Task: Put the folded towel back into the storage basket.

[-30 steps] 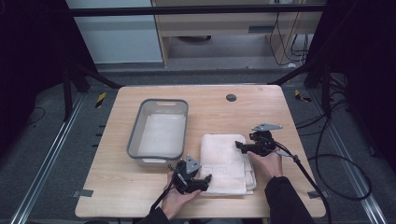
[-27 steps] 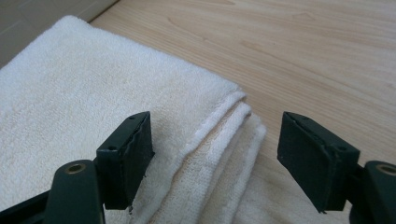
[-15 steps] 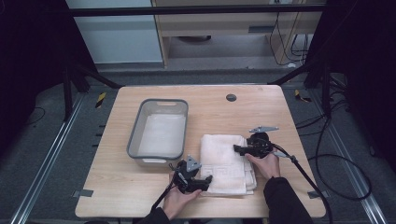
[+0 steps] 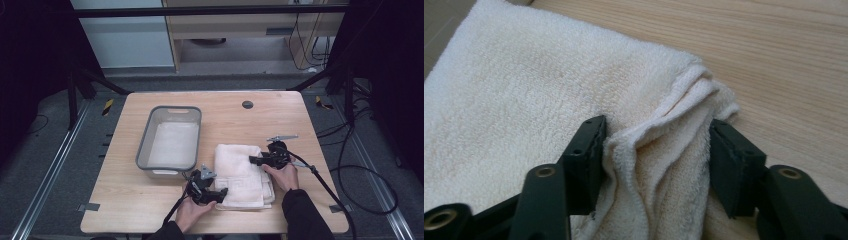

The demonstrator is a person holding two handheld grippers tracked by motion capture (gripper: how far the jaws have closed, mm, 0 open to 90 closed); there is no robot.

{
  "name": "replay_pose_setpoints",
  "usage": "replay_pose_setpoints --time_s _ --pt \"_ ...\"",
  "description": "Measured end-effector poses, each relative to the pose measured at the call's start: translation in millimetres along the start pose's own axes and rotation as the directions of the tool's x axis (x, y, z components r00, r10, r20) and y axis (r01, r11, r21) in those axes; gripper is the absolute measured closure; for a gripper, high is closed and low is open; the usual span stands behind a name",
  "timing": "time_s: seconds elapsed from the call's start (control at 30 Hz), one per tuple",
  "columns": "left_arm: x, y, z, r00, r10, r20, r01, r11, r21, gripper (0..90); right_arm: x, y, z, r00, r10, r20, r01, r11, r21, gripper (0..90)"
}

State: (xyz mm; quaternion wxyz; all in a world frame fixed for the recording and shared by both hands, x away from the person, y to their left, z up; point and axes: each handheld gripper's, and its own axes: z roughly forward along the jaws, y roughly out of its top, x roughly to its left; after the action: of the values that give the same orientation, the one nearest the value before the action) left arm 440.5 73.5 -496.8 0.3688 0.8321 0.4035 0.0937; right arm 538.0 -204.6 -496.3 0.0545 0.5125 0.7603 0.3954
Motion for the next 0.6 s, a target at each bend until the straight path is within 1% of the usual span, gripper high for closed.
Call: replay_pose_setpoints --time_s 0.03,0.07,0.13,0.17,0.2,0.23,0.3,0.33,0.43,0.47,0.5,0.53,0.57,0.6 --pt "-0.4 0.3 -0.2 0.9999 -0.002 0.013 0.002 1.0000 0.001 31.4 0.0 0.1 0.0 1.0000 0.003 -0.006 -0.003 1.000 0.001 48.1" --pt "-0.4 0.7 -0.6 0.9997 0.001 0.025 -0.001 1.0000 0.004 35.6 0.0 0.3 -0.1 0.9998 0.010 -0.016 -0.010 1.000 0.004 50.7" --pt "-1.0 0.8 -1.0 0.9984 -0.009 0.055 0.009 1.0000 0.004 45.5 0.7 0.5 -0.4 0.9995 0.018 -0.028 -0.017 1.000 0.007 55.2" --pt "-0.7 0.8 -1.0 0.9978 -0.012 0.065 0.012 0.9999 0.004 47.3 1.0 0.6 -0.6 0.9994 0.016 -0.030 -0.015 1.000 0.006 56.8" --pt "-0.7 0.8 -1.0 0.9978 -0.012 0.065 0.012 0.9999 0.004 49.2 1.0 0.6 -0.6 0.9994 0.016 -0.030 -0.015 1.000 0.006 56.8" --pt "-0.8 0.8 -1.1 0.9973 -0.017 0.072 0.016 0.9999 0.005 49.2 1.2 0.7 -1.0 0.9993 0.013 -0.035 -0.013 1.000 0.006 58.1" --pt "-2.3 0.5 -1.6 0.9970 -0.014 0.076 0.014 0.9999 0.002 54.2 1.2 1.1 -1.8 0.9990 0.015 -0.043 -0.015 1.000 0.007 62.0" --pt "-4.2 0.3 -2.1 0.9970 -0.012 0.076 0.012 0.9999 0.000 58.4 1.8 1.2 -2.3 0.9988 0.018 -0.046 -0.017 1.000 0.005 64.0" --pt "-5.5 0.0 -2.5 0.9972 -0.009 0.074 0.009 0.9999 -0.006 62.7 2.5 1.3 -2.7 0.9989 0.014 -0.045 -0.014 1.000 0.001 64.9" --pt "-6.7 -0.2 -2.8 0.9976 -0.005 0.069 0.006 0.9999 -0.010 62.7 2.7 1.2 -2.9 0.9989 0.010 -0.045 -0.010 1.000 -0.002 65.3" --pt "-7.5 -0.2 -3.1 0.9976 -0.008 0.069 0.008 0.9999 -0.011 64.4 3.3 1.3 -3.4 0.9989 0.008 -0.045 -0.009 1.000 -0.004 65.7" --pt "-7.4 -0.7 -3.9 0.9977 -0.003 0.068 0.004 0.9998 -0.021 68.3 3.7 1.6 -4.3 0.9990 0.001 -0.046 -0.002 1.000 -0.009 66.2" --pt "-7.4 -0.7 -3.9 0.9977 -0.003 0.068 0.004 0.9998 -0.021 69.4 3.7 1.6 -4.3 0.9990 0.001 -0.046 -0.002 1.000 -0.009 66.2" --pt "-6.1 -0.9 -4.5 0.9966 -0.018 0.081 0.021 0.9994 -0.027 70.7 4.2 1.8 -5.3 0.9990 0.002 -0.045 -0.002 1.000 -0.013 66.5"
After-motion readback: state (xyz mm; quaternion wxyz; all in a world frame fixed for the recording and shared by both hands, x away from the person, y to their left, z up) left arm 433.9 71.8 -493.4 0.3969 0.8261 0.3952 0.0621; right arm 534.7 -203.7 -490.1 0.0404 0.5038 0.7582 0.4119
